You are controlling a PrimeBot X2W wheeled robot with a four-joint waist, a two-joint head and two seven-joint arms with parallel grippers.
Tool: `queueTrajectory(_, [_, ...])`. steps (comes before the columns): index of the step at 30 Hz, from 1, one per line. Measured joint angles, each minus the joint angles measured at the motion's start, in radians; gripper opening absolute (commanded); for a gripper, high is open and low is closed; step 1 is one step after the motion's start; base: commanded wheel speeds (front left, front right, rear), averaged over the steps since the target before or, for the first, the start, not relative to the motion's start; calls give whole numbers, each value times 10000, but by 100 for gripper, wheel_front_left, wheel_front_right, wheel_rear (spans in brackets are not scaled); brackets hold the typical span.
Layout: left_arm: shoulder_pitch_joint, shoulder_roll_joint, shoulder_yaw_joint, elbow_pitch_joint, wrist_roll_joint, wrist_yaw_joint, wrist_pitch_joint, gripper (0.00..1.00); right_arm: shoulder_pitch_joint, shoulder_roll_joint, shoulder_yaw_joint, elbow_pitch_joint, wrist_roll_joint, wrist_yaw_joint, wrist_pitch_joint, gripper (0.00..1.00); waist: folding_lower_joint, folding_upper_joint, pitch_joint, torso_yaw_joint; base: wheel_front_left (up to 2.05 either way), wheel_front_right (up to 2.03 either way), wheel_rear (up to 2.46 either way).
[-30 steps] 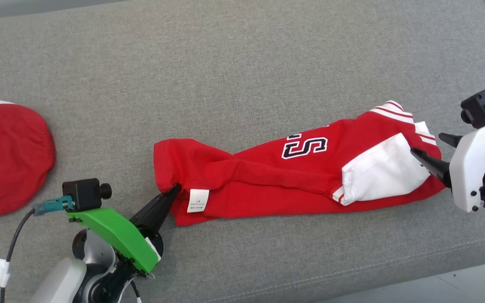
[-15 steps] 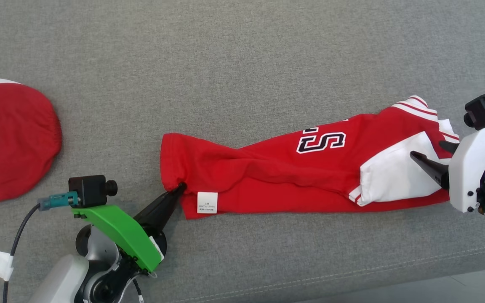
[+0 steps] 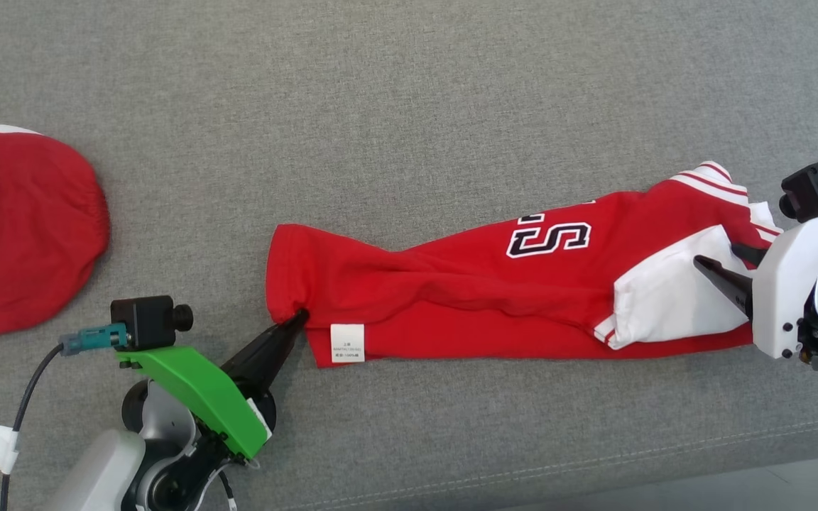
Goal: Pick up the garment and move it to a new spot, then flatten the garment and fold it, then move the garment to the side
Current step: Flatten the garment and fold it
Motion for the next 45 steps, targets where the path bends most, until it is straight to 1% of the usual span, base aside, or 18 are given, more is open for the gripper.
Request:
queueTrajectory(2, [-1,10,0,0,0,0,0,0,0,0,-44,36,-2,-4,-75,77,0,0,6,-6,0,0,0])
queueTrajectory(4, [-2,10,-2,0,0,0,0,0,-1,-12,-82,82,-36,-4,-123,70,0,0,13,-12,0,0,0])
queueTrajectory(6, [-5,12,-2,0,0,0,0,0,-1,-12,-92,119,-63,-4,-142,68,0,0,21,-17,0,0,0])
queueTrajectory(7, [-6,15,-2,0,0,0,4,0,-1,-10,-92,144,-63,-4,-165,69,0,0,24,-20,0,0,0])
queueTrajectory(10, [-9,48,0,2,0,-2,29,0,0,6,-88,240,-63,-6,-222,62,0,0,37,-25,0,0,0])
queueTrajectory(11, [-10,61,0,2,0,-2,29,0,0,10,-82,274,-63,-6,-224,64,0,0,41,-26,0,0,0])
queueTrajectory(12, [-10,73,0,2,0,-2,29,0,0,21,-79,320,-63,-8,-251,56,0,0,47,-27,0,0,0])
queueTrajectory(13, [-10,82,0,2,0,-2,29,0,0,33,-77,351,-63,-21,-251,56,0,-1,54,-29,0,0,0])
queueTrajectory(16, [-14,86,-2,2,0,-2,29,0,6,88,-67,464,-63,-86,-265,49,0,0,78,-26,0,0,0])
queueTrajectory(17, [-16,86,-2,2,0,-2,31,0,7,105,-54,483,-63,-86,-267,36,0,0,85,-24,0,0,0])
queueTrajectory(18, [-18,86,-2,2,0,-4,31,0,8,119,-33,502,-61,-84,-320,29,0,0,93,-20,0,0,0])
queueTrajectory(20, [-23,86,0,4,0,-29,42,0,8,196,-31,506,-59,-71,-431,0,0,0,105,-13,0,0,0])
queueTrajectory(25, [-38,92,33,35,0,-54,42,0,-19,268,-44,441,-59,-40,-570,0,0,0,107,-10,0,0,0])
queueTrajectory(30, [-67,111,192,86,0,-119,-36,0,-340,416,-270,0,-59,40,-1099,0,0,0,-13,-30,0,0,0])
queueTrajectory(34, [-393,278,359,-15,232,-174,-163,0,-895,510,-934,-627,13,92,-1741,0,0,-1,-190,-53,0,0,0])
queueTrajectory(37, [-660,376,598,-349,249,-255,-305,0,-1036,569,-1459,-1141,157,-4,-2253,0,0,0,-371,-40,0,0,0])
queueTrajectory(41, [-680,619,681,-798,150,-424,-272,0,-1038,809,-1908,-1806,456,-90,-2798,0,0,0,-684,-20,0,0,0])
queueTrajectory(45, [-623,1239,633,-1626,148,-570,81,0,-951,974,-2562,-2510,1007,-96,-3273,0,0,0,-1080,-20,0,0,0])
